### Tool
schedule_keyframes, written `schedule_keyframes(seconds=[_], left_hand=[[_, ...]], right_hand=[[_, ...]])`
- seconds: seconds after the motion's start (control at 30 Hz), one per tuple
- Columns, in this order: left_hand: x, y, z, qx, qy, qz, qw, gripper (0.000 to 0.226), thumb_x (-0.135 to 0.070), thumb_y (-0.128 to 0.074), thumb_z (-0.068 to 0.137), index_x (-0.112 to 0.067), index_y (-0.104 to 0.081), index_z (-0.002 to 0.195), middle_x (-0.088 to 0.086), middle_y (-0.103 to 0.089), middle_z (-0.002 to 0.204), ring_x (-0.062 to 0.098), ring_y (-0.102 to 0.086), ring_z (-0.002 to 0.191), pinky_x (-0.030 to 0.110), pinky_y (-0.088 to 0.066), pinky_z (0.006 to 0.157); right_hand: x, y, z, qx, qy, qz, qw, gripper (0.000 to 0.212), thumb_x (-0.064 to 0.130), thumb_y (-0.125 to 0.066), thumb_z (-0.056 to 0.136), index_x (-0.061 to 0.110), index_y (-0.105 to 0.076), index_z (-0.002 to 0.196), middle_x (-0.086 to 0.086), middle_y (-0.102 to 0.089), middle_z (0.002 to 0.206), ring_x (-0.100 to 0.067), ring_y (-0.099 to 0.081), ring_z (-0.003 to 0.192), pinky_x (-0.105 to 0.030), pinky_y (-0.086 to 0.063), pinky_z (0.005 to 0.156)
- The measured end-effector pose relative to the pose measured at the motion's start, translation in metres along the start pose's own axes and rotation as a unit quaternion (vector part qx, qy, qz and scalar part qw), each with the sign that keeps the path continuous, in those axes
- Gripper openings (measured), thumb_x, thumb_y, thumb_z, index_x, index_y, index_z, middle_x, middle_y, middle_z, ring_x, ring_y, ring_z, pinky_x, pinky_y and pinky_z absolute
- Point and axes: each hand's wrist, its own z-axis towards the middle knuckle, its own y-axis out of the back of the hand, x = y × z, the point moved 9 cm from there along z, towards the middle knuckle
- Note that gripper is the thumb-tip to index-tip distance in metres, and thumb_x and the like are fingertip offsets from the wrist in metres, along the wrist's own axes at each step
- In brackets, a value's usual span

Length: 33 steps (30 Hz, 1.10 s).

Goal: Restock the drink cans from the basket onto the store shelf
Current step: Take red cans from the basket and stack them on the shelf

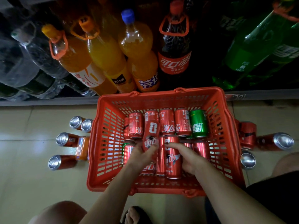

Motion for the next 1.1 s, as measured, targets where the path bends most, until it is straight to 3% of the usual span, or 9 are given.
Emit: schedule_keyframes(seconds=[0.17, 0.33, 0.47, 0.57, 0.63, 0.83, 0.9, 1.0, 1.1], left_hand=[[0.003, -0.023, -0.011, 0.026, 0.004, 0.044, 0.999, 0.033, -0.053, -0.064, 0.097, -0.028, -0.059, 0.119, -0.017, -0.065, 0.095, -0.004, -0.059, 0.077, 0.006, -0.044, 0.048], [-0.003, -0.024, -0.017, 0.040, -0.002, 0.011, 0.999, 0.049, -0.061, -0.057, 0.098, -0.032, -0.055, 0.137, -0.001, -0.064, 0.131, 0.013, -0.060, 0.097, 0.027, -0.048, 0.085], [0.005, -0.022, -0.021, 0.049, 0.023, -0.015, 0.998, 0.052, -0.068, -0.061, 0.091, -0.030, -0.064, 0.127, -0.005, -0.072, 0.120, 0.015, -0.069, 0.102, 0.035, -0.056, 0.095], [0.005, -0.024, -0.025, 0.062, 0.019, -0.040, 0.997, 0.026, -0.056, -0.061, 0.098, -0.032, -0.064, 0.106, -0.010, -0.069, 0.098, 0.009, -0.067, 0.091, 0.026, -0.052, 0.077], [0.003, -0.022, -0.027, 0.053, 0.005, -0.045, 0.998, 0.020, -0.052, -0.063, 0.098, -0.034, -0.064, 0.107, -0.012, -0.071, 0.100, 0.007, -0.067, 0.093, 0.025, -0.051, 0.077], [0.010, 0.001, -0.025, 0.039, 0.032, -0.030, 0.998, 0.039, -0.059, -0.060, 0.096, -0.032, -0.065, 0.124, -0.006, -0.075, 0.106, 0.013, -0.072, 0.091, 0.028, -0.052, 0.073], [0.014, 0.001, -0.028, 0.059, 0.058, -0.029, 0.996, 0.054, -0.066, -0.058, 0.093, -0.025, -0.069, 0.126, 0.000, -0.081, 0.104, 0.019, -0.078, 0.093, 0.036, -0.058, 0.083], [0.013, -0.007, -0.030, 0.096, 0.064, -0.045, 0.992, 0.052, -0.067, -0.050, 0.096, -0.027, -0.073, 0.122, 0.001, -0.081, 0.105, 0.021, -0.078, 0.100, 0.047, -0.057, 0.098], [0.008, -0.007, -0.034, 0.095, 0.054, -0.088, 0.990, 0.041, -0.059, -0.053, 0.100, -0.026, -0.070, 0.118, 0.000, -0.082, 0.100, 0.017, -0.079, 0.091, 0.039, -0.059, 0.087]], right_hand=[[0.004, -0.009, -0.011, 0.032, -0.020, 0.027, 0.999, 0.030, 0.022, -0.070, 0.091, 0.006, -0.073, 0.116, -0.018, -0.077, 0.109, -0.033, -0.073, 0.097, -0.048, -0.058, 0.093], [0.006, -0.012, -0.021, 0.044, -0.028, 0.026, 0.998, 0.033, 0.026, -0.067, 0.094, 0.008, -0.072, 0.120, -0.018, -0.074, 0.119, -0.031, -0.073, 0.105, -0.045, -0.058, 0.091], [0.002, -0.006, -0.022, 0.050, -0.035, -0.007, 0.998, 0.039, 0.033, -0.068, 0.091, 0.012, -0.071, 0.124, -0.015, -0.075, 0.121, -0.032, -0.069, 0.116, -0.043, -0.059, 0.092], [-0.003, -0.007, -0.017, 0.062, -0.043, -0.019, 0.997, 0.048, 0.041, -0.070, 0.088, 0.015, -0.070, 0.128, -0.013, -0.074, 0.123, -0.032, -0.068, 0.121, -0.049, -0.052, 0.106], [-0.005, -0.016, -0.015, 0.084, -0.048, -0.013, 0.995, 0.049, 0.043, -0.069, 0.088, 0.016, -0.071, 0.129, -0.013, -0.073, 0.127, -0.032, -0.066, 0.124, -0.050, -0.050, 0.108], [-0.008, -0.043, -0.017, 0.117, -0.067, 0.010, 0.991, 0.053, 0.053, -0.068, 0.089, 0.016, -0.074, 0.127, -0.014, -0.072, 0.128, -0.032, -0.068, 0.121, -0.048, -0.054, 0.101], [-0.007, -0.046, -0.019, 0.120, -0.071, 0.021, 0.990, 0.056, 0.057, -0.066, 0.090, 0.016, -0.073, 0.127, -0.014, -0.073, 0.127, -0.032, -0.069, 0.118, -0.049, -0.055, 0.100], [-0.006, -0.049, -0.021, 0.119, -0.075, 0.041, 0.989, 0.057, 0.061, -0.060, 0.093, 0.016, -0.074, 0.126, -0.013, -0.074, 0.125, -0.031, -0.073, 0.112, -0.047, -0.055, 0.095], [-0.007, -0.052, -0.019, 0.130, -0.075, 0.043, 0.988, 0.064, 0.065, -0.063, 0.090, 0.017, -0.071, 0.131, -0.014, -0.071, 0.130, -0.033, -0.069, 0.120, -0.050, -0.049, 0.107]])
